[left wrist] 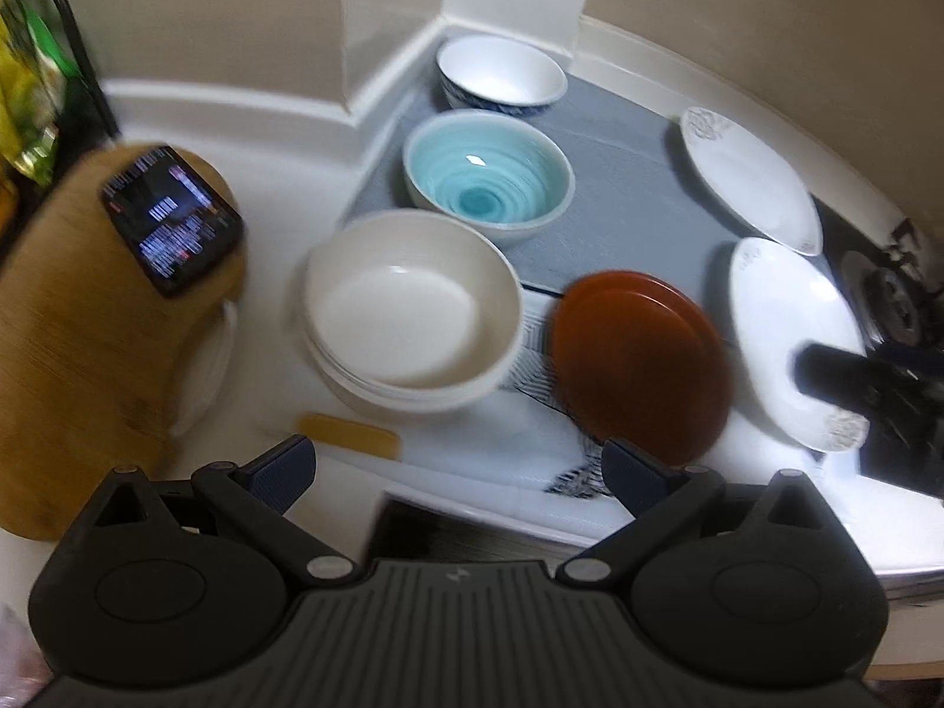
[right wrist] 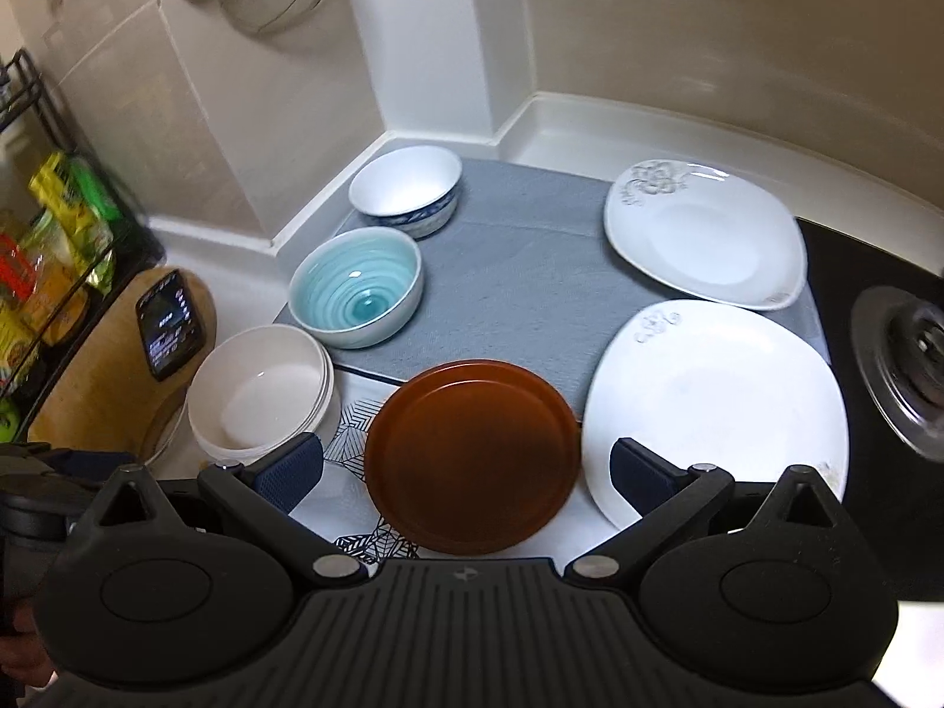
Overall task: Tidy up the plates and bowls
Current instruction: 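Close the left tool on the brown plate rim while the right tool grips it too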
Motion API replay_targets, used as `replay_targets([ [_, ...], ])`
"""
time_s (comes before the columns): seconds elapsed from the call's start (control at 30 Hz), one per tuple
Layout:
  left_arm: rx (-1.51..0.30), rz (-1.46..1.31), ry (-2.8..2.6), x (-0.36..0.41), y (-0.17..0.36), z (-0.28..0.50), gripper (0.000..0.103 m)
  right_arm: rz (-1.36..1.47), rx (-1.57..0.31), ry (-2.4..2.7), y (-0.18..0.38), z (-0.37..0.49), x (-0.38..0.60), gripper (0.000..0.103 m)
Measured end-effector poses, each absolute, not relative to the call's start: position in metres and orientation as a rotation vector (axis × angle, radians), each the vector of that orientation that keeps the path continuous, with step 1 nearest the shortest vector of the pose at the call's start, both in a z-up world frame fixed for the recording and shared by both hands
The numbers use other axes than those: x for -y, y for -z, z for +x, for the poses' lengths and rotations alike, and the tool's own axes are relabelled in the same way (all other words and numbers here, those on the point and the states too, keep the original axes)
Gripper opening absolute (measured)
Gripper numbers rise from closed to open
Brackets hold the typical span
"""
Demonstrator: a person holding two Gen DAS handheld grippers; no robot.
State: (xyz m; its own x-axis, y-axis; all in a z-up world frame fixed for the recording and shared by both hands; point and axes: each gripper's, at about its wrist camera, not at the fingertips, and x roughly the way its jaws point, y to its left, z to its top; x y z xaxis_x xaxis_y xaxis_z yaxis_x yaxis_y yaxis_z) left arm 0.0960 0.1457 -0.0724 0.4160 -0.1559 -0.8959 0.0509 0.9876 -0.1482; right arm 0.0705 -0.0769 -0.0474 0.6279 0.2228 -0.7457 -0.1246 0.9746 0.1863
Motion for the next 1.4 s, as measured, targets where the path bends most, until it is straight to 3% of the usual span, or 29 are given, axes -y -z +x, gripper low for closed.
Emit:
replay_targets([
  [0.4,-1.242,-0.286,0.129,-0.129,0.097,0.107,0.103,-0.123,-0.968,-0.479,0.077,0.157,0.061,0.103],
  [0.97,-1.376,-0.432,-0.025,-0.077,0.141,0.137,0.102,-0.214,-1.153,-0.713,0.134,0.246,0.06,0.099],
  [1.13,-1.38,-0.432,-0.04,-0.07,0.143,0.145,0.097,-0.254,-1.19,-0.714,0.147,0.254,0.059,0.097],
  [1.27,-1.382,-0.431,-0.051,-0.066,0.145,0.15,0.082,-0.28,-1.227,-0.713,0.156,0.255,0.062,0.094],
  [1.33,-1.388,-0.438,-0.052,-0.068,0.143,0.147,0.065,-0.31,-1.215,-0.728,0.157,0.252,0.062,0.092],
  [1.37,-1.393,-0.444,-0.051,-0.068,0.144,0.147,0.058,-0.329,-1.205,-0.724,0.157,0.25,0.061,0.087],
  [1.4,-1.397,-0.449,-0.051,-0.068,0.144,0.147,0.045,-0.351,-1.193,-0.715,0.156,0.248,0.061,0.078],
])
